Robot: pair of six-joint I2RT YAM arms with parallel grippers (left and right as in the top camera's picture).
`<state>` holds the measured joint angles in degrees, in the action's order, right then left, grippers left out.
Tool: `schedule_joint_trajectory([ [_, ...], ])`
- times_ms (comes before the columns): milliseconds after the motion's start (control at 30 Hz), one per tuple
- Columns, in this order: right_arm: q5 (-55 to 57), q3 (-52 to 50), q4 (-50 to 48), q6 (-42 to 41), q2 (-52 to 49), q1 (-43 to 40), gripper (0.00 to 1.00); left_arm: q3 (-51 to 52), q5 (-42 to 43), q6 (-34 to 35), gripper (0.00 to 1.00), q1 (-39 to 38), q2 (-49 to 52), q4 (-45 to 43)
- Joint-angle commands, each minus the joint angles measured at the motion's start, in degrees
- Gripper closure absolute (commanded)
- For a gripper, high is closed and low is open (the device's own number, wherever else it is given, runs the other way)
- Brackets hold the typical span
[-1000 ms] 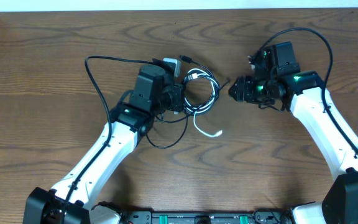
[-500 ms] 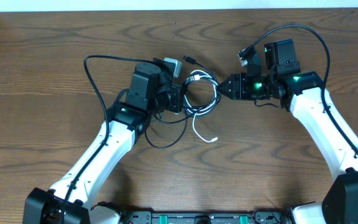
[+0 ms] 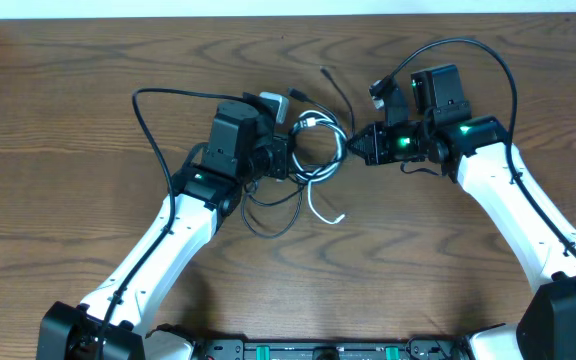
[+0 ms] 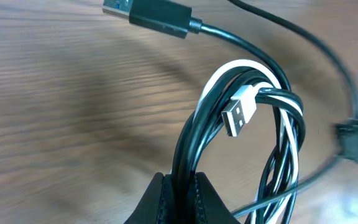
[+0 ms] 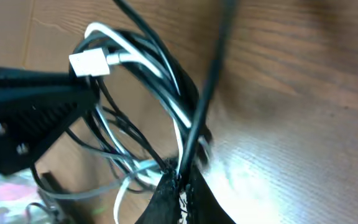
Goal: Untangle cables
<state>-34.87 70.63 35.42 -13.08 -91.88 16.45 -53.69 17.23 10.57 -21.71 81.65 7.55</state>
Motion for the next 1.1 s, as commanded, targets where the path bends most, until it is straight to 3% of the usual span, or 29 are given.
schedule_joint_trajectory([
  [0, 1.3, 0.4, -0.1, 6.8, 3.4, -0.3, 0.99, 0.0, -9.6, 0.7, 0.93, 0.2, -0.2, 0.0],
  [300, 4.9, 0.9, -2.7, 8.9, 20.1, -7.4, 0.99, 0.0, -12.0, 0.7, 0.93, 0.2, 1.6, 0.1],
  [500, 22.6, 0.9, 0.0, 8.3, 28.6, -16.3, 0.99, 0.0, -18.0, 0.7, 0.93, 0.2, 2.7, 0.1],
  [700, 35.5, 0.9, 0.2, 0.8, 31.3, -23.9, 0.99, 0.0, -24.4, 0.7, 0.92, 0.2, 2.7, 0.1],
  [833, 29.9, 0.9, 1.3, -2.6, 30.4, -26.5, 0.99, 0.0, -25.4, 2.9, 0.93, 0.2, 2.7, -0.1],
  [900, 23.3, 0.8, 2.2, -2.6, 29.0, -26.4, 0.94, 0.0, -22.4, 4.0, 0.93, 0.2, 2.7, -0.5],
  [967, 12.5, 0.8, 4.5, -2.6, 25.9, -25.6, 0.81, 0.0, -12.1, 3.8, 0.92, 0.2, 2.7, -2.2],
  [1067, 1.1, 0.8, 8.8, -2.6, 20.8, -23.6, 0.76, 0.0, -3.6, 1.2, 0.93, 0.2, 2.7, -5.4],
])
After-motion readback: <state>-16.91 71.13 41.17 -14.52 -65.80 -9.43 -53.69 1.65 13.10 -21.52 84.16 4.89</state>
